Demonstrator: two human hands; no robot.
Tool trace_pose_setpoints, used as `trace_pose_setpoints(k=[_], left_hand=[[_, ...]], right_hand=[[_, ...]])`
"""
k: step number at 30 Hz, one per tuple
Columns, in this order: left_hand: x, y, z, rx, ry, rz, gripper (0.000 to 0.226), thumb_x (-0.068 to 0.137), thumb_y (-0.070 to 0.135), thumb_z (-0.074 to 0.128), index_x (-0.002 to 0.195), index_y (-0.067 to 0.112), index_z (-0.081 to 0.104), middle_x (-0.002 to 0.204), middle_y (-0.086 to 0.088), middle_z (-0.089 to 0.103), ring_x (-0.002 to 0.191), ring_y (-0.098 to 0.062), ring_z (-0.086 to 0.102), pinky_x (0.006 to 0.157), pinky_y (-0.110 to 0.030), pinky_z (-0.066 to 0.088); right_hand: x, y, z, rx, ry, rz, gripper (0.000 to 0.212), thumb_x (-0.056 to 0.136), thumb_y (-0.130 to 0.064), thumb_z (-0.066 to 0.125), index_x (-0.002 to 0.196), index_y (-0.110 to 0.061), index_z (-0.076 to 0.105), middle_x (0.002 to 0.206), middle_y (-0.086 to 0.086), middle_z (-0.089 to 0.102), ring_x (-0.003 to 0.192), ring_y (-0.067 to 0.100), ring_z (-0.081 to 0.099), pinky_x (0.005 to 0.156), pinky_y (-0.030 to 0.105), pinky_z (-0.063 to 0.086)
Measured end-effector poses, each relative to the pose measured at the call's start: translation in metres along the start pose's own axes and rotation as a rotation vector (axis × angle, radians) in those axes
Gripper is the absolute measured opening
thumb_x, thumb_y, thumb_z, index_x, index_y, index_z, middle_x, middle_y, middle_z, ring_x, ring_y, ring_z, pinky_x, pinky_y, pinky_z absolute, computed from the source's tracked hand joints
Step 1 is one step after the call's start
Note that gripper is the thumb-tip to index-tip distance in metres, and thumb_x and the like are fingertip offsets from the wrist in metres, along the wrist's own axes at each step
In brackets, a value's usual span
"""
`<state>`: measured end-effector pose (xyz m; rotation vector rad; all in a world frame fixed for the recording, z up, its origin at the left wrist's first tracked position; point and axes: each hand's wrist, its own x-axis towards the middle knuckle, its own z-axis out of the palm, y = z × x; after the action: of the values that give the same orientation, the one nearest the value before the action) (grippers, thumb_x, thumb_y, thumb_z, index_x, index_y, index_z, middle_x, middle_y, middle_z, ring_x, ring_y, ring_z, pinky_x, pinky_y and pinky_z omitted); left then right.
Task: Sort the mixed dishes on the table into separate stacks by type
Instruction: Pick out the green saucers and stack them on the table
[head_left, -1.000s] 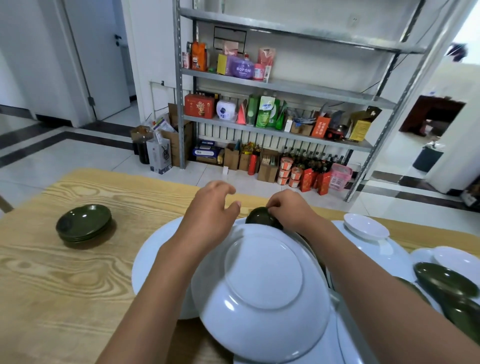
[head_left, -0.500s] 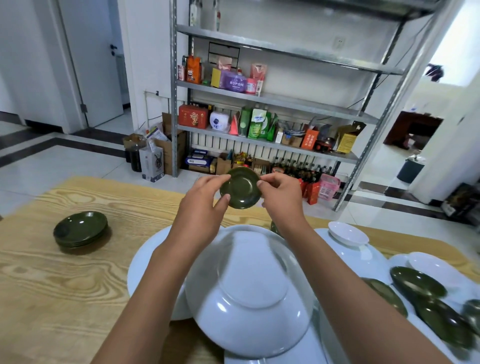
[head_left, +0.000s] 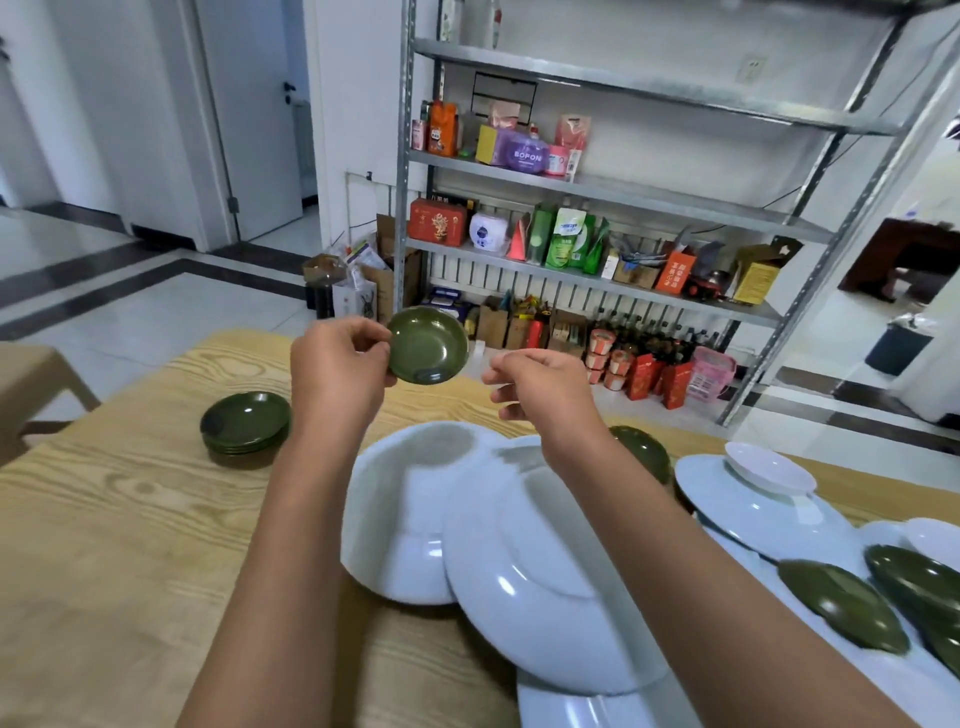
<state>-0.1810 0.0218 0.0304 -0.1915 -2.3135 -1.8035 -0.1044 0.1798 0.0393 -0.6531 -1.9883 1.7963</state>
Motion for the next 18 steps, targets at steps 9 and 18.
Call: trace_pose_setpoints(k=[9,18], left_hand=[[0.031,-0.077,-0.086,0.284,0.395,-0.282,0.018,0.081,-0.001,0.058,0.086,0.01,0.073,0.086,-0.011,0.069,0.083,-0.027,0.061,0.072,-0.029,0.045],[0.041,-0.116,-0.091,0.314,0.331,-0.422,0.02,0.082,0.005,0.057,0.087,0.012,0.075,0.089,-0.016,0.069,0.092,-0.036,0.064,0.082,-0.034,0.053]], right_hand=[[-0.009,0.034,0.082,-0.4,-0.145,-0.122,0.02,0.087,-0.013,0.053,0.083,-0.003,0.07,0.084,0.015,0.071,0.071,0.025,0.063,0.069,0.043,0.056],[-0.016,0.037,0.097,-0.434,-0.24,-0.121,0.017,0.088,-0.01,0.054,0.084,-0.007,0.071,0.083,0.007,0.071,0.068,0.017,0.063,0.061,0.033,0.051]])
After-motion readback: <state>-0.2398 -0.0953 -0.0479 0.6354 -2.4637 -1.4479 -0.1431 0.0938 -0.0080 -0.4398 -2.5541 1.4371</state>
